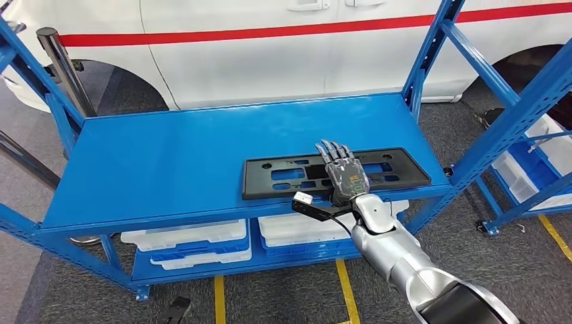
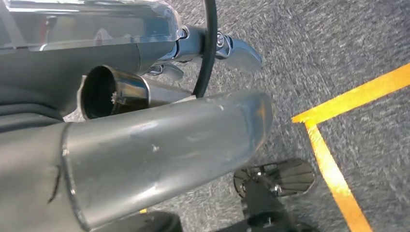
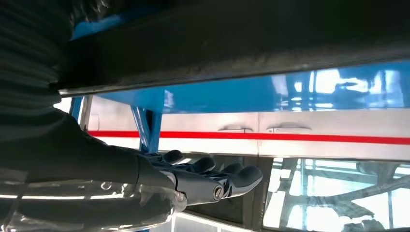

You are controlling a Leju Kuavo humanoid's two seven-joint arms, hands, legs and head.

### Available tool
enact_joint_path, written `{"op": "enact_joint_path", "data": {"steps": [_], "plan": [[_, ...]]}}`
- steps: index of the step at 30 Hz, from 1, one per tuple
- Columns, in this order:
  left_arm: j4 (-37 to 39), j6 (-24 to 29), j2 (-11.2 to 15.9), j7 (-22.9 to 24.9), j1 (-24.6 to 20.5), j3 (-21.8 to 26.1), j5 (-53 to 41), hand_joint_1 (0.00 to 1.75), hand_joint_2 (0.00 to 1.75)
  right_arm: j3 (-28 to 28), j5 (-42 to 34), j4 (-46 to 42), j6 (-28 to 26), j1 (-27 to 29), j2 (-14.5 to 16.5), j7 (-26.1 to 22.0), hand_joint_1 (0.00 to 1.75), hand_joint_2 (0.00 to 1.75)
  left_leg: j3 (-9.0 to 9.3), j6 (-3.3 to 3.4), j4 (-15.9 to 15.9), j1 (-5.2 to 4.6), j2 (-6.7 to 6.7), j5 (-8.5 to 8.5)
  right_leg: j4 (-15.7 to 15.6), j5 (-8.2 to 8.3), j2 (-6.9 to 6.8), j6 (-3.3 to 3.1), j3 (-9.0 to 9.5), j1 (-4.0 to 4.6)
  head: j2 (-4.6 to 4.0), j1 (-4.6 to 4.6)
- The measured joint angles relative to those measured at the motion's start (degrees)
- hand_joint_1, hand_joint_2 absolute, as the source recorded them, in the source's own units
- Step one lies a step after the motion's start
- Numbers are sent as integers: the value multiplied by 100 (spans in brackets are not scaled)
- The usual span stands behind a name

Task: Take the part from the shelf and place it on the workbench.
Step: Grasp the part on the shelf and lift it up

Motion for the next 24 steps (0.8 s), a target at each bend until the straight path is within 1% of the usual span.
{"op": "enact_joint_path", "data": {"steps": [1,2,3,5,10,11,13,15,17,19,24], "plan": [[2,-1,-2,-2,9,8,8,0,0,0,9,11,49,-11,-2,42,175,175,-11,63,1,-7,-2,-28,32,-27,5,23,-28,14,0,-5],[3,1,-2,-6,18,13,13,0,0,0,15,20,85,-20,-5,76,175,175,-15,120,-4,-5,0,-5,47,-34,10,12,-49,28,0,-5],[4,3,-2,-10,32,16,15,0,0,0,17,29,104,-25,-10,97,175,175,-15,142,1,0,-5,42,45,-38,13,-10,-49,38,1,-3],[6,11,-2,-20,37,22,14,0,0,0,19,53,113,-31,-23,107,175,175,-13,149,-2,-2,-17,44,11,-30,9,-67,-26,43,1,-3],[6,28,-2,-39,29,37,-1,0,0,0,16,93,105,-52,-28,96,175,175,-12,211,-5,-19,-25,13,-59,-35,-4,-72,9,41,0,-3],[6,33,-2,-40,26,41,-5,0,0,0,13,97,104,-54,-28,89,175,175,-12,220,-4,-24,-25,11,-63,-33,-7,-65,8,39,0,-3],[6,42,-2,-42,24,49,-7,0,0,0,4,103,100,-55,-28,74,175,175,-12,231,-3,-32,-26,11,-68,-28,-14,-25,6,34,0,-3],[6,50,-2,-44,24,55,-12,0,0,0,-4,108,98,-56,-28,48,175,175,-13,237,-1,-36,-26,11,-71,-24,-17,45,8,27,0,-3],[6,68,-2,-45,23,55,-23,0,0,0,-11,109,93,-56,-27,28,175,175,-13,241,0,-36,-25,12,-72,-20,-17,98,9,25,1,-4],[6,92,-2,-45,22,55,-39,0,0,0,-18,110,89,-57,-26,20,175,175,-10,243,-1,-36,-24,15,-70,-17,-17,117,9,27,1,-4],[6,110,-2,-39,17,55,-101,0,0,0,-19,110,81,-62,-26,6,175,175,0,238,-7,-30,-24,18,-51,-26,-17,131,4,35,2,-4]]}}
